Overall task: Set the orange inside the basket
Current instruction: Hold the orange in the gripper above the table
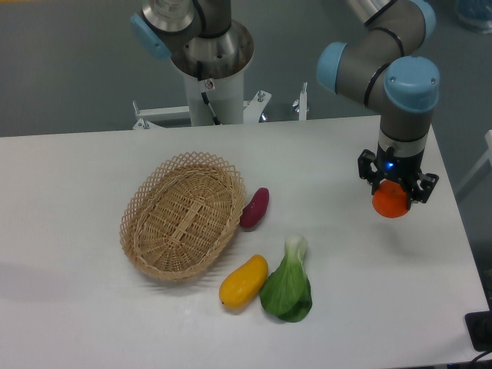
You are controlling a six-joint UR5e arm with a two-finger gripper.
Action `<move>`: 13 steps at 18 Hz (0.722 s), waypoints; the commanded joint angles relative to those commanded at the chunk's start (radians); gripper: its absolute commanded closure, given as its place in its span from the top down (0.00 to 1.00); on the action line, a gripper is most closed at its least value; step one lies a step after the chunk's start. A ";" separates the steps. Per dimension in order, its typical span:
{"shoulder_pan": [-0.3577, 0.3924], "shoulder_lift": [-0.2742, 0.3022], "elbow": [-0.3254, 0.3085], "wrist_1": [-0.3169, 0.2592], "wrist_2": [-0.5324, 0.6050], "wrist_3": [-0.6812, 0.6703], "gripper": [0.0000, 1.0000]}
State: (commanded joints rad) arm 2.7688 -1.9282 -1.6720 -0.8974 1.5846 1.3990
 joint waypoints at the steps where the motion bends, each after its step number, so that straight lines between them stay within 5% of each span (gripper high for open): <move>1: 0.000 0.000 -0.002 0.000 0.000 0.000 0.63; 13: -0.020 0.006 -0.014 -0.002 -0.002 -0.028 0.64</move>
State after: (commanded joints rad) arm 2.7489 -1.9221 -1.6858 -0.8989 1.5831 1.3715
